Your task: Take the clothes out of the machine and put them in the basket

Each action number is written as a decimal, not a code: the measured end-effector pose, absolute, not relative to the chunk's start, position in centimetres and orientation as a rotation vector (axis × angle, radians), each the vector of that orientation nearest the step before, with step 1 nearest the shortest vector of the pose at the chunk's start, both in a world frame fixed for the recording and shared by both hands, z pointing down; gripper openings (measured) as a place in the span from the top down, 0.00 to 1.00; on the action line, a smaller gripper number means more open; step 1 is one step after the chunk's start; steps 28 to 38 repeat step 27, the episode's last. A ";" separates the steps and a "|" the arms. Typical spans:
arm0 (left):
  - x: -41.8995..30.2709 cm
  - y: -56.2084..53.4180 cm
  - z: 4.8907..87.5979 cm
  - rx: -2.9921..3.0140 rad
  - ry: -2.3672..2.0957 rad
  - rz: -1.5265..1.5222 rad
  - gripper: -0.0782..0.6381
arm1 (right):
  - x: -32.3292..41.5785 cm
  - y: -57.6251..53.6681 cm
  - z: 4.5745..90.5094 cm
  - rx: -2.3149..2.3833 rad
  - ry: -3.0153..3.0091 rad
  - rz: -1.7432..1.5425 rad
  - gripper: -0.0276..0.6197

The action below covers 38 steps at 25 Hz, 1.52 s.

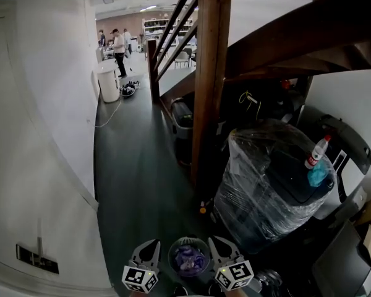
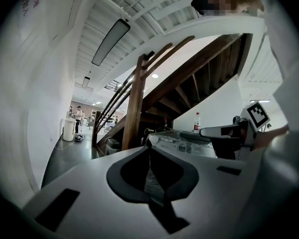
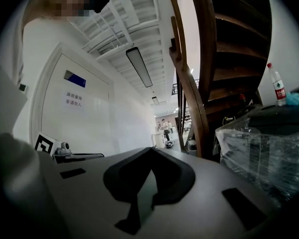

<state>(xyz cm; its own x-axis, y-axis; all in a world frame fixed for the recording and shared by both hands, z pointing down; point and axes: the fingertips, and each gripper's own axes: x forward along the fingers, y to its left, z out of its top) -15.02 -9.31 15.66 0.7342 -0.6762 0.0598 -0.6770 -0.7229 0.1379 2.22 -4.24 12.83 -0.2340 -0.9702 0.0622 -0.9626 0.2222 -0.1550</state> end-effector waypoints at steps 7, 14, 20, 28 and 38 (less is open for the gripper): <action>-14.9 -9.6 12.4 2.820 -1.076 -0.062 0.86 | 2.2 -4.4 11.0 -1.956 2.356 -0.234 0.95; -14.7 -9.7 10.8 2.852 -1.049 -0.090 0.86 | 1.4 -4.4 9.9 -1.950 2.350 -0.213 0.95; -14.7 -9.6 10.5 2.858 -1.019 -0.103 0.86 | 1.0 -4.1 9.6 -1.970 2.345 -0.205 0.95; -14.8 -9.7 10.0 2.863 -1.008 -0.121 0.86 | 0.8 -4.2 9.3 -1.984 2.347 -0.188 0.95; -14.8 -9.7 10.0 2.863 -1.008 -0.121 0.86 | 0.8 -4.2 9.3 -1.984 2.347 -0.188 0.95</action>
